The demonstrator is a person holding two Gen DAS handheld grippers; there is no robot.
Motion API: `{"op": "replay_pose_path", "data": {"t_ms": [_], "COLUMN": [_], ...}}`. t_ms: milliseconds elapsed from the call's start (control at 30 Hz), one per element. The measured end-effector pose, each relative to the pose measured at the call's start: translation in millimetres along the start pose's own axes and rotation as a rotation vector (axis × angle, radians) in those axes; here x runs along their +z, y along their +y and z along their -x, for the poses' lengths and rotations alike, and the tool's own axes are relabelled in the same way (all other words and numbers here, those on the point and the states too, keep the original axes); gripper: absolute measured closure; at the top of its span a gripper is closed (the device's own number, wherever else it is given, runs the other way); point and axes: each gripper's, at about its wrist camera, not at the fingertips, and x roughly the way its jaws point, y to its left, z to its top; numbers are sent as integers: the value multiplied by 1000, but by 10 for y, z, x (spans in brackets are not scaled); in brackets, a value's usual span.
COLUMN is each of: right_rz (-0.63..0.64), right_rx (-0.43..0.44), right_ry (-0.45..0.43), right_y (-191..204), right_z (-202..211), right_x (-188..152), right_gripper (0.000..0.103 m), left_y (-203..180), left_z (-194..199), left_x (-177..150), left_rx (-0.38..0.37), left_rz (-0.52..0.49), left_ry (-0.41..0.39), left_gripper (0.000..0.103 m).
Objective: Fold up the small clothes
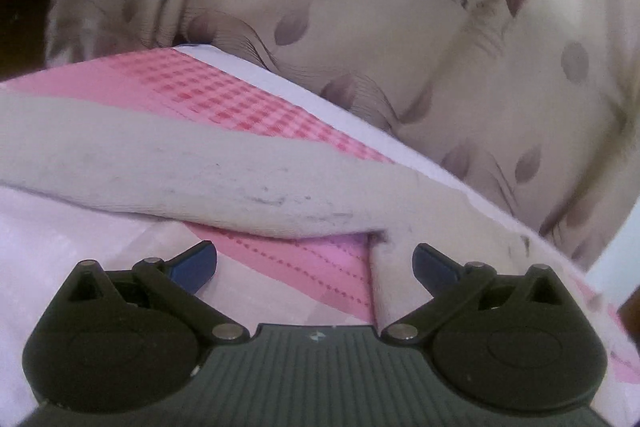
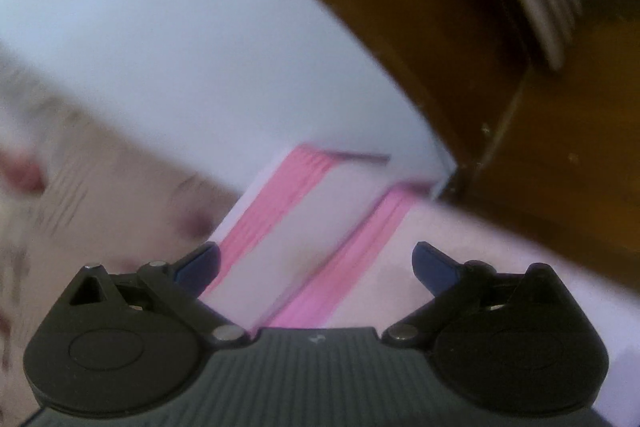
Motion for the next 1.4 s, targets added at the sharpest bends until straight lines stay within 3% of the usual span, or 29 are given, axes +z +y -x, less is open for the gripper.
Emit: {"op": "replay_pose_path", "data": {"t_ms": [133,333,367,400,500,533,600,633,800,1033,1267,1400], "right_rz": [-82,-277,-307,-319,-292,-301,-254,-211,-69,-32,-17,29], "right_rx": [-61,0,25,36,11,17,23,14,67,179,281,369], "right_ry": [56,107,98,85,82,74,55,47,-28,-68,-57,-18], "right_y": [-210,-548,-584,-601,-613,-619,-579,-530,-263,207,713,1186], "right_z": [-459,-931,-986,-1029,-1109,-1128,-1133,-1103,-849,-558,-339,-340], "right_x": [309,351,338,327,327,328,364,379,419,456,352,120], "right_gripper": [0,5,11,27,62,68,90,92,94,94,94,94], "left_y": [-104,-200,-218,-233,-279,-292,-324,-332,-329,-292,-238,-197], "left_z": [-37,-86,-96,-104,-131,-136,-152,-157,-148,-128,-94,-69], "left_x": [-2,-23,-29,-35,-46,-51,-55,-56,-57,-43,-27,-16], "left_rx": [54,108,117,125,151,160,174,179,185,167,139,129], "left_rz": [-54,-136,-149,-158,-190,-201,-216,-219,-213,-184,-139,-104], "left_ry": [15,50,55,59,73,77,81,82,80,69,51,36], "left_gripper": [0,0,0,0,0,0,0,0,0,0,0,0]}}
